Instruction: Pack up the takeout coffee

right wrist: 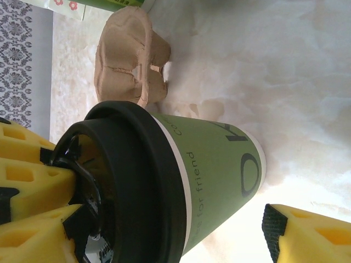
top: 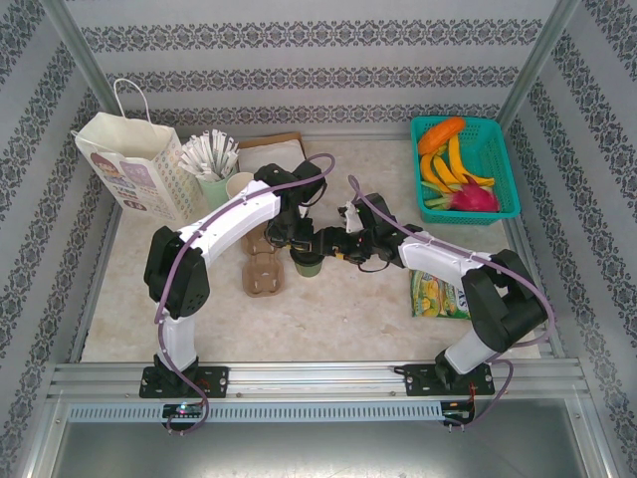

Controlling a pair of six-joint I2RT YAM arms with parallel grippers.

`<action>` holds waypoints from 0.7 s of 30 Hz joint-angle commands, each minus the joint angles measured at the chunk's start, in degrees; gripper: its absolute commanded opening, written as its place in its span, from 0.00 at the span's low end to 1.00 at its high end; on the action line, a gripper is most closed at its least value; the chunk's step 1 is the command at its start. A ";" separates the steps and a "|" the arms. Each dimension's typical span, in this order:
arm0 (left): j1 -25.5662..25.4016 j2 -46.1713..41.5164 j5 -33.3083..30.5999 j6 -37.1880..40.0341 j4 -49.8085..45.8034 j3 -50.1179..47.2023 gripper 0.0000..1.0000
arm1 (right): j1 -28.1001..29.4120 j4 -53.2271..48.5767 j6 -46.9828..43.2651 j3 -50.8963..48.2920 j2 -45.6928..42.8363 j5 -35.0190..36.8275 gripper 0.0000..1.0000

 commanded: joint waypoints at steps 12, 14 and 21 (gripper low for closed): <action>5.24 -21.68 2.67 -7.89 19.85 -18.71 0.53 | 1.24 -1.83 -1.31 2.72 0.51 2.38 0.81; 7.88 -24.32 8.71 -10.44 26.22 -25.03 0.53 | 1.25 -1.94 -1.40 2.85 0.58 2.56 0.79; 13.22 -27.20 23.25 -16.41 43.22 -39.34 0.48 | 1.43 -2.18 -1.32 2.64 0.93 3.27 0.75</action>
